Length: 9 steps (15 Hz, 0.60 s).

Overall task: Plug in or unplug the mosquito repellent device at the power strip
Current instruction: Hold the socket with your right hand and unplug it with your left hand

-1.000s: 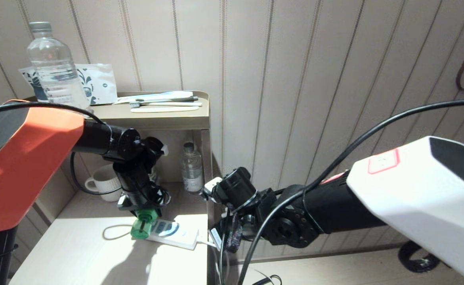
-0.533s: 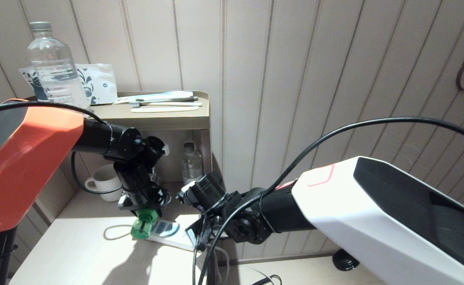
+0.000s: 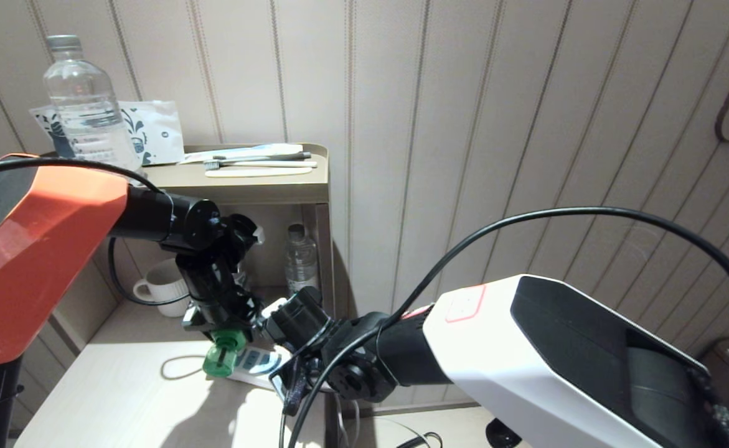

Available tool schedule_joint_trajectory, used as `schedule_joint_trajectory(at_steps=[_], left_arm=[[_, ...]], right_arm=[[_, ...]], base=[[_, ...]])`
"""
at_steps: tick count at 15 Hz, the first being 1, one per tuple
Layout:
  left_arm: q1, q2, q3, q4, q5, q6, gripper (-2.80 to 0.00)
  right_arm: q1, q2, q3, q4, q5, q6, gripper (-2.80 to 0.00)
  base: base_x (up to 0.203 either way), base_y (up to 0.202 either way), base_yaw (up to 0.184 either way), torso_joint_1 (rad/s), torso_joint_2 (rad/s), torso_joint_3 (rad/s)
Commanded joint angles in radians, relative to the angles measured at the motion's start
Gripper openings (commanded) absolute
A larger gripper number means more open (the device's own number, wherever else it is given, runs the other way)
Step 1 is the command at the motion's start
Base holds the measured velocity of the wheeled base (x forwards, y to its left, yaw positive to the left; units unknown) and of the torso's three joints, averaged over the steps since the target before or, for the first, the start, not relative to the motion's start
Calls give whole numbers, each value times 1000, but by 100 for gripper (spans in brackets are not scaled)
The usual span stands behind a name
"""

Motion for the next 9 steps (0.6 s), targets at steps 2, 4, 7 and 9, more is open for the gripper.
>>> schedule_joint_trajectory(at_steps=[2,4,7,9], left_arm=[[0,-5,-1,4,-1,-4,-280],[0,-7,-5,2,-2,-5,-280],[0,-6,-28,5,-2,-3,-280],[0,10,-33,0,-2,-4,-280]], right_arm=[[16,8,11,7,1,1,-280],[28,16,12,8,0,1,-280],[28,40,0,8,0,-1,-280],[24,56,-2,8,0,-2,-280]], base=[[0,0,0,0,0,0],[0,0,0,0,0,0],[0,0,0,0,0,0],[0,0,0,0,0,0]])
